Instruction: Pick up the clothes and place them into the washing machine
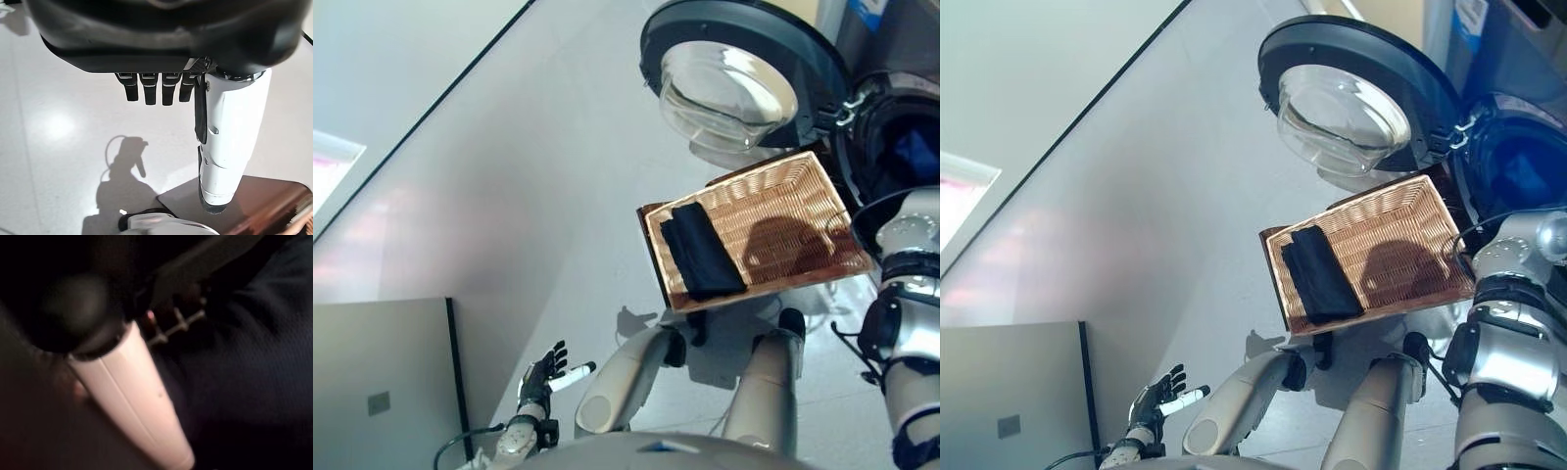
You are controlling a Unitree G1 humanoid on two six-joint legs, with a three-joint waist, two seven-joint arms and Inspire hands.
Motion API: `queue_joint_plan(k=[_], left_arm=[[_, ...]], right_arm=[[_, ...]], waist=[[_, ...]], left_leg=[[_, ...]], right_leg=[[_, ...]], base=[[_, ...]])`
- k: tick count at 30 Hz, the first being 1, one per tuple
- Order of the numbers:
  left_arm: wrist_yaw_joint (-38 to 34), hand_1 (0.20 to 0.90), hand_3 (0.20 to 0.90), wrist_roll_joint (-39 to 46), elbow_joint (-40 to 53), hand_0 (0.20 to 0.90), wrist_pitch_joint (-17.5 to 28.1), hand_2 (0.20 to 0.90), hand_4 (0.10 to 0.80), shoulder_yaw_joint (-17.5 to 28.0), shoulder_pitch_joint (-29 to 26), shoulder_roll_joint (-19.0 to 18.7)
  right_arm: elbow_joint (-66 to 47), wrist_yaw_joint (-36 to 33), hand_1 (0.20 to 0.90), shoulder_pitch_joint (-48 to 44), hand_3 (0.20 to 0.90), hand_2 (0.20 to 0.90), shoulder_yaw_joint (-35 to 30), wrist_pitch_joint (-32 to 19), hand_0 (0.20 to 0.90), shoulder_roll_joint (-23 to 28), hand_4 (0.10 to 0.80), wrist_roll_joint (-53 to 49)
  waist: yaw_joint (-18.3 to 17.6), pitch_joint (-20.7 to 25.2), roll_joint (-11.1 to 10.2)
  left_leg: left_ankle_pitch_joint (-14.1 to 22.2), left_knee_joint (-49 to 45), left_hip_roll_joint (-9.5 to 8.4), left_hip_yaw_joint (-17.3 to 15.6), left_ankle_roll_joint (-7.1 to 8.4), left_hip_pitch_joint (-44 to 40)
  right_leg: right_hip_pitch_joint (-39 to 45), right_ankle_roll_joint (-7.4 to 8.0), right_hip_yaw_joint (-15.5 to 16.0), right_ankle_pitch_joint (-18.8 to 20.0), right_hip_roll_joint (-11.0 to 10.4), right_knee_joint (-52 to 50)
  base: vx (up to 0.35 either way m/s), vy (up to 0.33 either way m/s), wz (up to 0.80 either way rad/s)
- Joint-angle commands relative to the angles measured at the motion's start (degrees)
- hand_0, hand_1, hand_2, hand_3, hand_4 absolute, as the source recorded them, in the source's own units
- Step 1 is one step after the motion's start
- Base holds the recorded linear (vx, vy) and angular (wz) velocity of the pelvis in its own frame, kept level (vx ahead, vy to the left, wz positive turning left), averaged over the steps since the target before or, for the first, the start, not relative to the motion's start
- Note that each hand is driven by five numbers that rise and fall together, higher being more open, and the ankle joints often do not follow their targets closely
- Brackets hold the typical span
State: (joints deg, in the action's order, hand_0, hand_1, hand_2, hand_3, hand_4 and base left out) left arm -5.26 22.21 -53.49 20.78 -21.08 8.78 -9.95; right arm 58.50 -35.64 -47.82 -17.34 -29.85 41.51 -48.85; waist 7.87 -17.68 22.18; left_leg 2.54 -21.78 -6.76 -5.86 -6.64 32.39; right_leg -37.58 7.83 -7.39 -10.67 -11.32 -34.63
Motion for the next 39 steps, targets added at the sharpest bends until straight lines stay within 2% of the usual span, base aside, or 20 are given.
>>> queue_joint_plan(k=[1,4,8,14,20,26,32,34,39], left_arm=[[-1.14,0.900,0.900,2.32,-1.95,0.900,1.84,0.900,0.800,0.95,0.82,-2.16],[-0.20,0.900,0.900,3.19,-2.56,0.900,1.81,0.900,0.800,-0.02,0.25,-1.00],[-0.40,0.900,0.900,2.66,-3.37,0.900,1.57,0.900,0.800,0.96,0.57,-0.90],[-1.19,0.900,0.900,1.61,-7.65,0.900,0.67,0.900,0.800,2.69,-0.39,-1.29],[-1.09,0.900,0.900,0.71,-9.28,0.900,0.14,0.900,0.800,3.92,-1.71,-1.23],[-0.90,0.900,0.900,-1.06,-8.60,0.900,-0.01,0.900,0.800,6.51,-2.74,-2.77],[-2.14,0.900,0.900,-2.99,-8.27,0.900,-0.35,0.900,0.800,9.80,-3.96,-5.07],[-2.64,0.900,0.900,-3.37,-8.58,0.900,-0.58,0.900,0.800,10.77,-4.42,-5.56],[-3.25,0.900,0.900,-4.49,-7.49,0.900,-0.78,0.900,0.800,11.99,-5.48,-7.06]], right_arm=[[-1.19,6.30,0.900,-1.22,0.900,0.900,3.74,-2.27,0.900,6.41,0.800,1.83],[2.52,8.58,0.900,1.06,0.900,0.900,4.79,-1.06,0.900,1.35,0.800,1.10],[6.68,11.20,0.900,2.61,0.900,0.900,4.13,0.03,0.900,-1.79,0.800,-1.41],[7.50,12.30,0.900,5.53,0.900,0.900,3.94,0.88,0.900,-7.02,0.800,-2.04],[9.88,14.73,0.900,9.45,0.900,0.900,6.99,3.59,0.900,-12.73,0.800,-0.10],[14.24,16.78,0.900,11.83,0.900,0.900,15.31,9.05,0.900,-16.37,0.800,9.20],[15.55,16.91,0.900,11.22,0.900,0.900,21.92,12.28,0.900,-19.91,0.800,17.30],[16.61,16.96,0.900,11.15,0.900,0.900,22.84,12.88,0.900,-21.28,0.800,18.34],[17.44,15.88,0.900,10.52,0.900,0.900,23.08,12.76,0.900,-23.57,0.800,18.30]], waist=[[-0.85,3.38,0.28],[-0.81,3.41,0.27],[-0.29,3.40,0.02],[0.16,3.18,-2.76],[0.51,2.70,-7.41],[2.26,2.57,-12.63],[3.97,1.77,-17.43],[4.59,1.47,-19.05],[6.03,0.59,-21.45]], left_leg=[[3.15,-2.12,-0.36,0.30,3.68,-0.14],[2.29,-0.89,-0.36,0.86,3.95,-0.70],[1.25,-0.23,-0.50,1.70,4.37,-0.78],[0.62,-0.26,-0.16,2.96,4.46,-0.83],[-0.13,0.98,0.35,4.41,4.64,-2.62],[-2.24,5.09,0.78,7.04,5.47,-6.16],[-3.20,6.28,0.99,9.26,5.67,-6.94],[-3.14,5.91,1.04,10.04,5.62,-6.76],[-3.27,5.52,0.89,11.92,5.75,-6.37]], right_leg=[[2.61,-4.89,2.88,5.83,2.04,5.68],[3.46,-5.07,3.37,6.39,2.01,6.75],[4.38,-5.35,4.56,6.33,1.96,7.19],[5.81,-5.55,6.02,6.55,2.11,7.69],[8.90,-5.52,8.06,7.68,1.98,9.96],[14.17,-5.10,11.33,9.89,1.60,16.28],[16.75,-4.94,14.36,11.05,1.44,19.32],[17.38,-4.94,15.00,11.19,1.57,19.77],[18.20,-4.98,17.12,10.96,1.36,20.24]], base=[[0.001,-0.007,-0.06],[-0.020,-0.025,-0.07],[-0.025,-0.046,0.00],[-0.012,-0.050,0.14],[0.012,-0.053,0.13],[0.035,-0.076,0.21],[0.015,-0.066,0.23],[0.013,-0.062,0.18],[-0.003,-0.050,0.20]])
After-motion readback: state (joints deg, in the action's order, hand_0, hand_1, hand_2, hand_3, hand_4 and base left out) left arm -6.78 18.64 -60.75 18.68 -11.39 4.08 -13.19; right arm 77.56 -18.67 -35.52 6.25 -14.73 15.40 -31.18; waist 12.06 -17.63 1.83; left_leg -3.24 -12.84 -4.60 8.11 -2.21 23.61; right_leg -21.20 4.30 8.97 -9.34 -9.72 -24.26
